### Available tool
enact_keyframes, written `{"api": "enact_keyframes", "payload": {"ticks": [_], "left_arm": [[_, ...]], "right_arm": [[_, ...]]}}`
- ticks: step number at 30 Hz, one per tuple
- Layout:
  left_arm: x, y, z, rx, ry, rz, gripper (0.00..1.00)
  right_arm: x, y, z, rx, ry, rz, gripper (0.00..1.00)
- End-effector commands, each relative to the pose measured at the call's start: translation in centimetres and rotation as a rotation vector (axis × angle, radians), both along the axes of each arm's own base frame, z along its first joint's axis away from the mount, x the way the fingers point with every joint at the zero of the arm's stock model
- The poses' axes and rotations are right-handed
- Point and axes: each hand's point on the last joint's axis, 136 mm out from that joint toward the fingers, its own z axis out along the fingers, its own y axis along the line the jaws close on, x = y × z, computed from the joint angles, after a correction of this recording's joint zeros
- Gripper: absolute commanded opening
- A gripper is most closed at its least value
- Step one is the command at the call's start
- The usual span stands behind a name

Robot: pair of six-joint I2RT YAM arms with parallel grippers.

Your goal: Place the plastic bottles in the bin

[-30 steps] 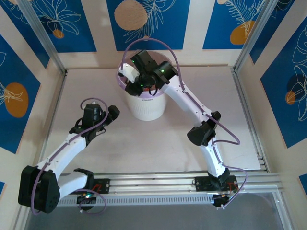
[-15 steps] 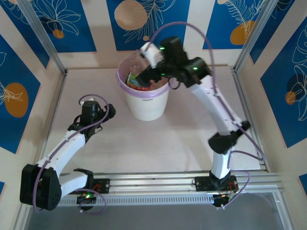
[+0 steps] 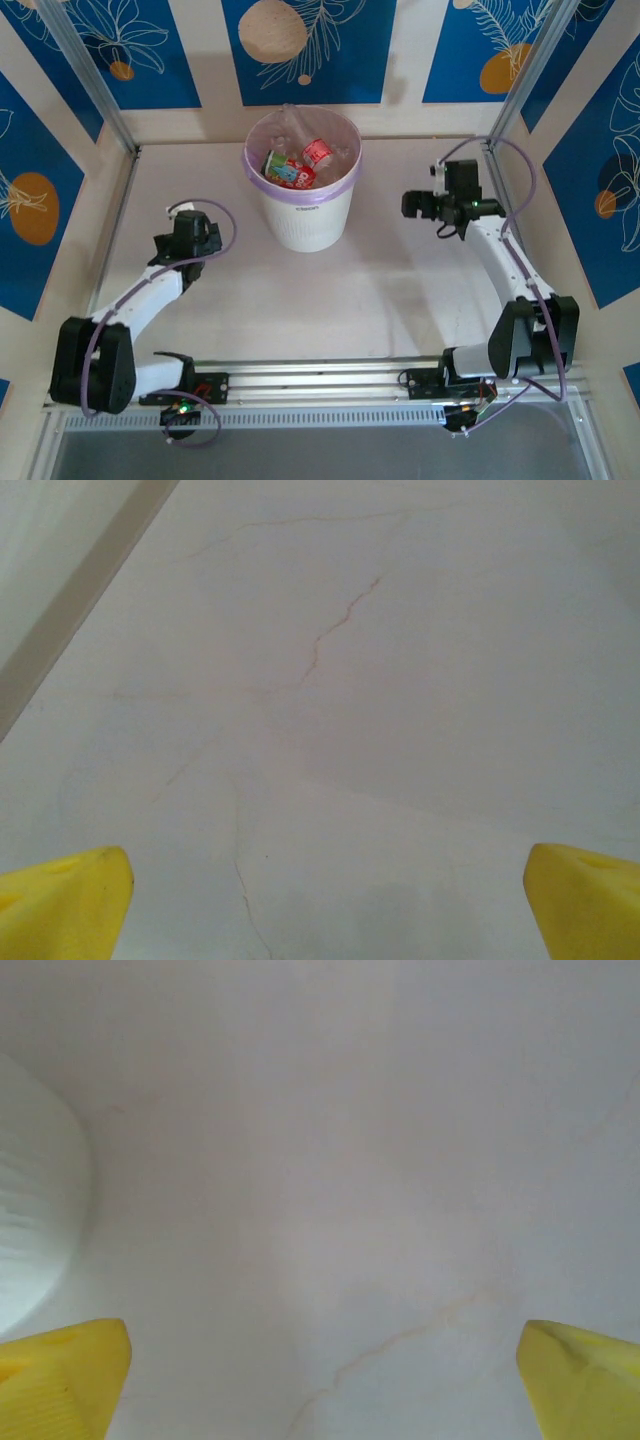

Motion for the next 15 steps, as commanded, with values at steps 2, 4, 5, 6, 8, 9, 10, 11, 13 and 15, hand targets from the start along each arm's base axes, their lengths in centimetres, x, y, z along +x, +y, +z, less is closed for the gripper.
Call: {"api": "enact_keyframes", "payload": {"ticks": [2, 4, 5, 6, 8, 9, 10, 11, 13, 15], "left_arm": [[1.8, 0.5, -0.7, 0.095, -0.065, -0.037, 1.0], [2.3, 0.5, -1.3, 0.112, -0.099, -0.053, 1.0], [2.7, 0.4, -1.3, 0.122, -0.116, -0.06, 1.0], [2.8, 0.3, -1.4, 0.12, -0.115, -0.069, 1.0], [3.4, 0.2, -0.8, 0.134, -0.159, -0.082, 1.0], [3.7, 0.2, -0.6, 0.143, -0.184, -0.086, 1.0], [4.0, 0.2, -0.4, 0.151, -0.199, -0.092, 1.0], [4.3, 0.2, -0.4, 0.156, -0.21, -0.096, 1.0], [4.9, 0.1, -1.1, 0.142, -0.232, -0.104, 1.0], [5.1, -0.4, -1.3, 0.133, -0.207, -0.128, 1.0]], "right_arm": [[2.5, -0.6, -0.8, -0.006, -0.145, -0.047, 0.99], [3.0, -0.5, -2.6, -0.021, -0.145, -0.028, 0.99], [3.2, -0.6, -3.2, -0.026, -0.157, -0.024, 0.99], [3.5, -0.6, -3.8, -0.032, -0.177, -0.022, 0.99], [4.0, -0.7, -4.5, -0.034, -0.216, -0.021, 0.99], [4.2, -0.8, -4.8, -0.03, -0.235, -0.022, 0.99], [4.5, -0.9, -5.1, -0.026, -0.257, -0.025, 0.99], [4.7, -1.0, -5.4, -0.016, -0.272, -0.032, 0.99], [4.9, -1.0, -6.3, 0.005, -0.259, -0.027, 0.99], [4.8, -0.8, -7.2, 0.01, -0.264, -0.014, 0.99]]}}
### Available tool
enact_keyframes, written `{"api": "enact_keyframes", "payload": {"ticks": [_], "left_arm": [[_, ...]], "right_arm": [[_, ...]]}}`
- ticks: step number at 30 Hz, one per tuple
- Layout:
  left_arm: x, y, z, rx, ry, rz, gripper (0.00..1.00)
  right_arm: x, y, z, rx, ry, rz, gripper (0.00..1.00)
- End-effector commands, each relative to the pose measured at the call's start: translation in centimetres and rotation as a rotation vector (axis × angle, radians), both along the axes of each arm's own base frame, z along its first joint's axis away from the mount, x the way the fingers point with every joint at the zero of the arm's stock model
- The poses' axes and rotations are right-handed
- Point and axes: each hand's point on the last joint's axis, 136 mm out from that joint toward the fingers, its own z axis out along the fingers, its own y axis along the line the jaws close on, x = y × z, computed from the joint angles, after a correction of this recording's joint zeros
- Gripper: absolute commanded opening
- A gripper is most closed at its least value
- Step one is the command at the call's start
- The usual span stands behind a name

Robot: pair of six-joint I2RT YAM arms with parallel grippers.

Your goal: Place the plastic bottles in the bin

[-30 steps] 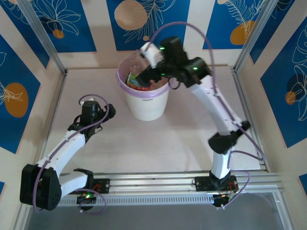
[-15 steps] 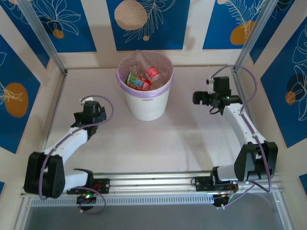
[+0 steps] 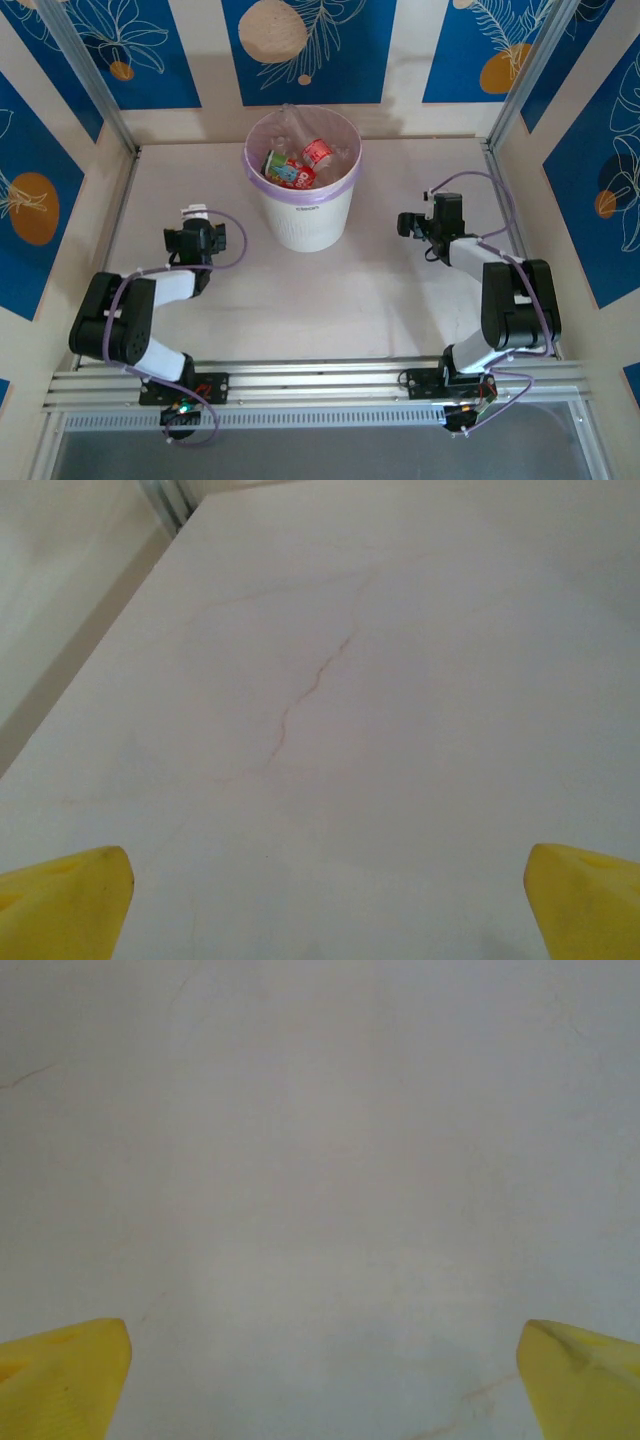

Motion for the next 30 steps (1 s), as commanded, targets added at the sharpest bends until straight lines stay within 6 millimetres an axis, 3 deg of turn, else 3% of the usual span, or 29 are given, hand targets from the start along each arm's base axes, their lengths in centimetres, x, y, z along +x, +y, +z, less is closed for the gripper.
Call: {"api": "enact_keyframes", "payload": {"ticks": [1, 4, 11, 16, 30], "left_arm": [[1.1, -0.1, 1.3, 0.011, -0.083, -0.035, 1.0], [0.7, -0.7, 1.5, 0.0, -0.112, -0.072, 1.0], [0.7, -1.7, 1.1, -0.022, -0.111, -0.139, 1.0], [0.2, -2.2, 0.3, -0.057, -0.171, -0.207, 1.0], [0.2, -2.2, 0.4, -0.065, -0.161, -0.204, 1.0]], "right_arm": [[1.5, 0.3, 1.1, 0.016, -0.134, 0.026, 0.99], [0.8, 1.1, 1.5, -0.001, -0.193, 0.06, 0.99], [-0.4, 0.6, 2.2, 0.035, -0.292, 0.053, 0.99], [-1.2, 0.5, 1.6, 0.064, -0.338, 0.066, 0.99], [-1.2, 0.6, 1.7, 0.055, -0.341, 0.068, 0.99]]}}
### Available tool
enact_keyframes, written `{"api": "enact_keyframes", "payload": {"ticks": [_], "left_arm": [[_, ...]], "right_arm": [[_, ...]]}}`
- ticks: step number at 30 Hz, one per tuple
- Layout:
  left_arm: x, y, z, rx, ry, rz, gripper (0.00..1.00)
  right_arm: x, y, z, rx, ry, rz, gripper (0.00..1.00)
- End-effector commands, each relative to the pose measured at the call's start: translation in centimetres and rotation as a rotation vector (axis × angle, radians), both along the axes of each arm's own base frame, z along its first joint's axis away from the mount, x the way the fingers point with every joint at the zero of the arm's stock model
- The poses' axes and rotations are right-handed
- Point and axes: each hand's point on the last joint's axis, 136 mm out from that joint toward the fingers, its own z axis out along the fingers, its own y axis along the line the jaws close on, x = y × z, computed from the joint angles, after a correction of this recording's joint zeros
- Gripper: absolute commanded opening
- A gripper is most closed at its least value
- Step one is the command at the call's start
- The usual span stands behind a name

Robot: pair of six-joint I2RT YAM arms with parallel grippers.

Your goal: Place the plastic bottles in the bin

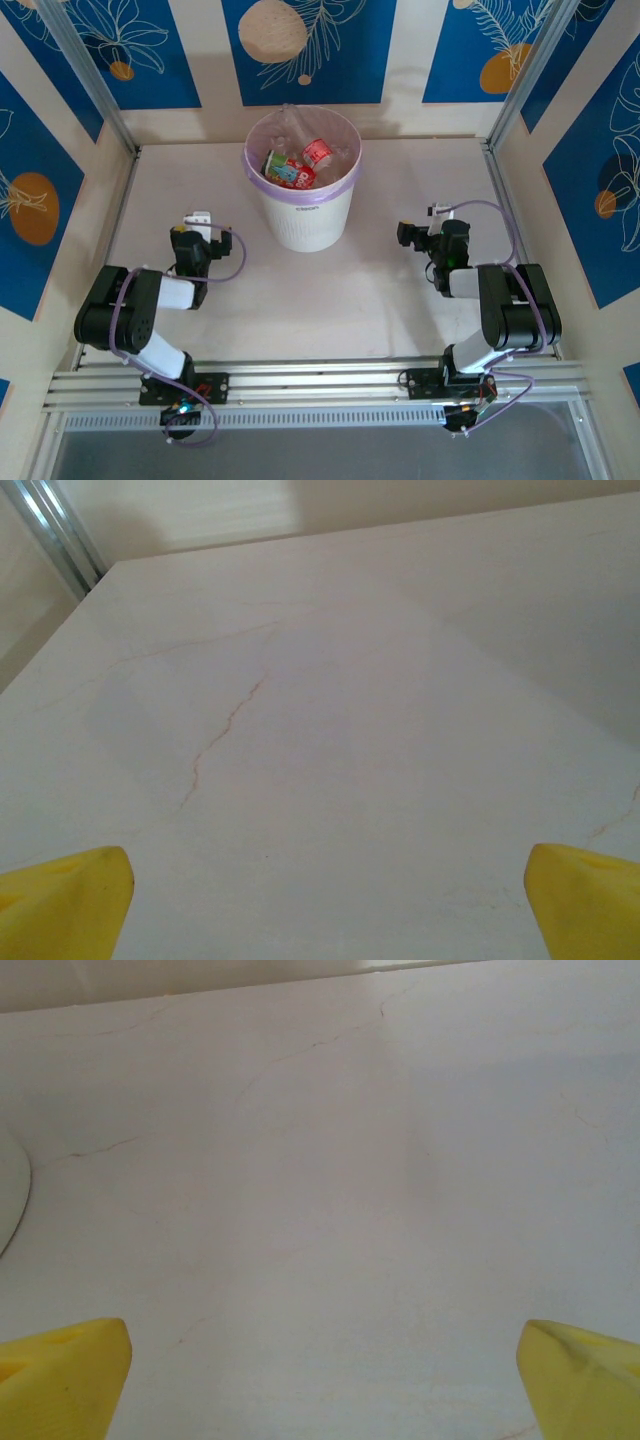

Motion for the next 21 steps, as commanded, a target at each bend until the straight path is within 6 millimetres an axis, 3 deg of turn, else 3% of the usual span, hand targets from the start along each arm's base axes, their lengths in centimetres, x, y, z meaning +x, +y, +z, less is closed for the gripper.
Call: {"api": "enact_keyframes", "payload": {"ticks": [1, 21], "left_arm": [[0.16, 0.22, 0.46, -0.004, -0.028, -0.006, 1.0], [0.19, 0.18, 0.38, -0.006, -0.024, -0.006, 1.0]], "right_arm": [[0.23, 0.02, 0.87, 0.004, -0.039, 0.004, 0.99], [0.27, 0.26, 0.85, 0.005, -0.036, 0.019, 0.99]]}}
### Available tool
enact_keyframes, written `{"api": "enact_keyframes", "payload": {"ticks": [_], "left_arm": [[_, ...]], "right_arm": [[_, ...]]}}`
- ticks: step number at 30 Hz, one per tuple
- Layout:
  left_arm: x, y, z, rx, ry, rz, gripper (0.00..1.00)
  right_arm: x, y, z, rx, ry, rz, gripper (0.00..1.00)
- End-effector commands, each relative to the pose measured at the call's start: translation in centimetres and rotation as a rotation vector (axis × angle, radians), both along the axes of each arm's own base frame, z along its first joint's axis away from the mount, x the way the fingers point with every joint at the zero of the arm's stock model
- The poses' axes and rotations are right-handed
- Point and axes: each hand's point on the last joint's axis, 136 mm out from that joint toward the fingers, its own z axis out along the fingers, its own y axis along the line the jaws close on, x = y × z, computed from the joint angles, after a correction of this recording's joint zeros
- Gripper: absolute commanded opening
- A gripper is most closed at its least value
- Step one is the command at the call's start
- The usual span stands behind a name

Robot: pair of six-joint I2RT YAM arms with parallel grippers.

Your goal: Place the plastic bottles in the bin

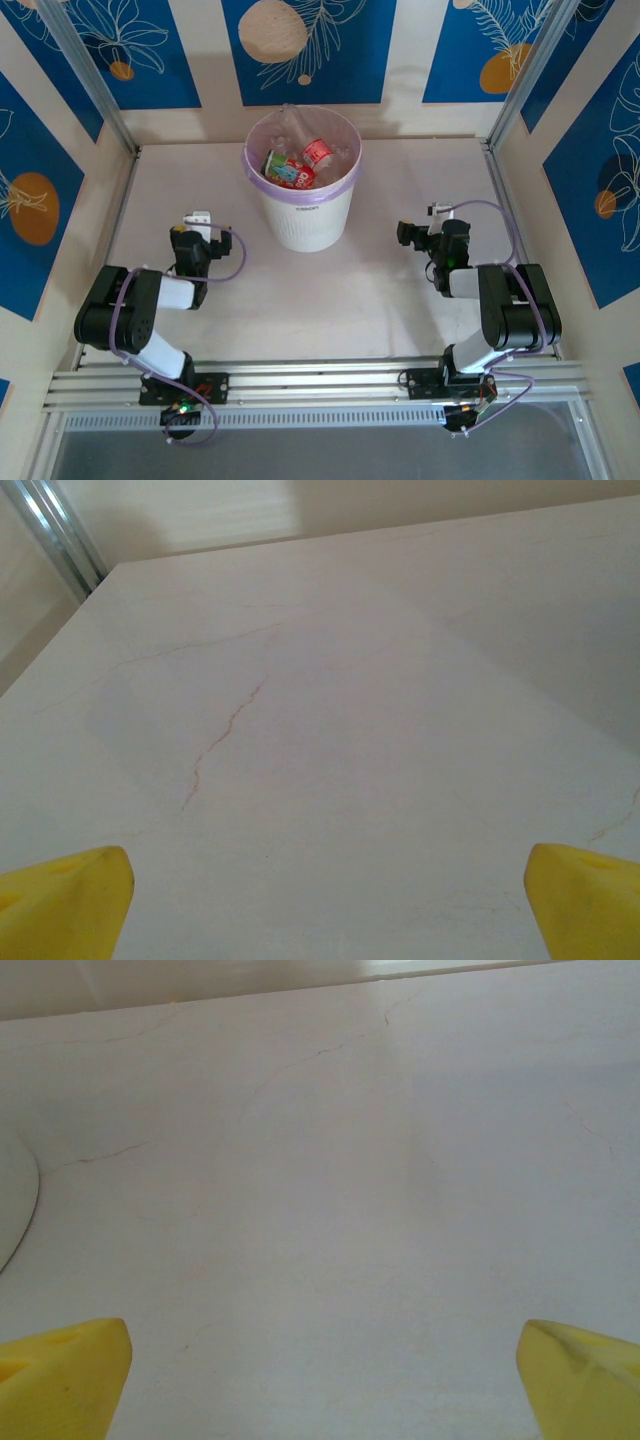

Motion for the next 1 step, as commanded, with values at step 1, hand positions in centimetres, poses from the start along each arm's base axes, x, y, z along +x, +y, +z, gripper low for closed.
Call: {"api": "enact_keyframes", "payload": {"ticks": [1], "left_arm": [[0.17, 0.14, 0.34, -0.006, -0.022, -0.007, 1.0]], "right_arm": [[0.18, 0.13, 0.66, 0.001, -0.029, 0.012, 0.99]]}}
